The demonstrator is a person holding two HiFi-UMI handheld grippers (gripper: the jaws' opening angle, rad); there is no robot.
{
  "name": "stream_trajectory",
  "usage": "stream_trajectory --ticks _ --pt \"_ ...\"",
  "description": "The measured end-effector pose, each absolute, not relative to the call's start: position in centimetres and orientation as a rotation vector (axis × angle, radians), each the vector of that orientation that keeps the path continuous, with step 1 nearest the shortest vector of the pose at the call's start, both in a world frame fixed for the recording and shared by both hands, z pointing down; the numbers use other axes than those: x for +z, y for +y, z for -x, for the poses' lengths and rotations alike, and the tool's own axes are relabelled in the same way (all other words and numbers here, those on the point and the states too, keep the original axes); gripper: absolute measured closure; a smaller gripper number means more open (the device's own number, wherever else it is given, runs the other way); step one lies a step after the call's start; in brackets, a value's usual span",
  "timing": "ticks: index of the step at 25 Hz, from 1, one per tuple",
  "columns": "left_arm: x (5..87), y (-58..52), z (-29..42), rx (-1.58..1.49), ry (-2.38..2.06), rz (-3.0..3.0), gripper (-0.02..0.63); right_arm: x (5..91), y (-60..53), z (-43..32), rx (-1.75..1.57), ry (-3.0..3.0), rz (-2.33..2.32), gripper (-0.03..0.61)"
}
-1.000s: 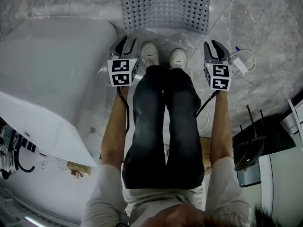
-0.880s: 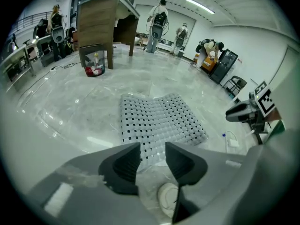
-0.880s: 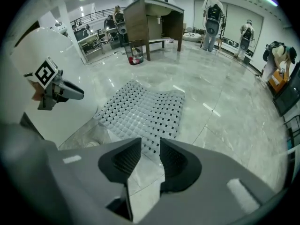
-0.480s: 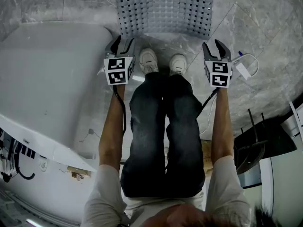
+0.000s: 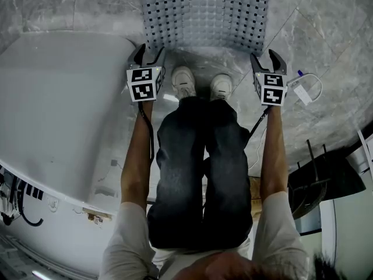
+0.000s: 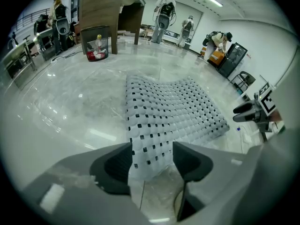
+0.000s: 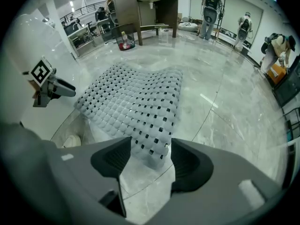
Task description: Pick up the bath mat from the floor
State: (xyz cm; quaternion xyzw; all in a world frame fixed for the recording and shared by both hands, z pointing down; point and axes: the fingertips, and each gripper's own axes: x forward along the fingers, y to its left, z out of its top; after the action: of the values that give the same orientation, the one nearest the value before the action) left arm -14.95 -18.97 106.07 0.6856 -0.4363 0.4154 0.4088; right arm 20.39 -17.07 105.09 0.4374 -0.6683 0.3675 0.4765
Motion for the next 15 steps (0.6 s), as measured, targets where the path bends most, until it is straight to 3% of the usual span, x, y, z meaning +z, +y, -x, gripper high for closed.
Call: stream_trajectory --ticks 7,15 --pt "108.7 -19.6 15.8 1.005 -1.116 -1.674 0.311 107.1 -17.8 -20.7 0.915 -1.626 -1.106 0.269" --pt "111.7 -19.7 16.4 1.015 -1.105 -1.653 0.304 110.0 -18.3 -21.0 0.927 -1.605 -1.117 0.267"
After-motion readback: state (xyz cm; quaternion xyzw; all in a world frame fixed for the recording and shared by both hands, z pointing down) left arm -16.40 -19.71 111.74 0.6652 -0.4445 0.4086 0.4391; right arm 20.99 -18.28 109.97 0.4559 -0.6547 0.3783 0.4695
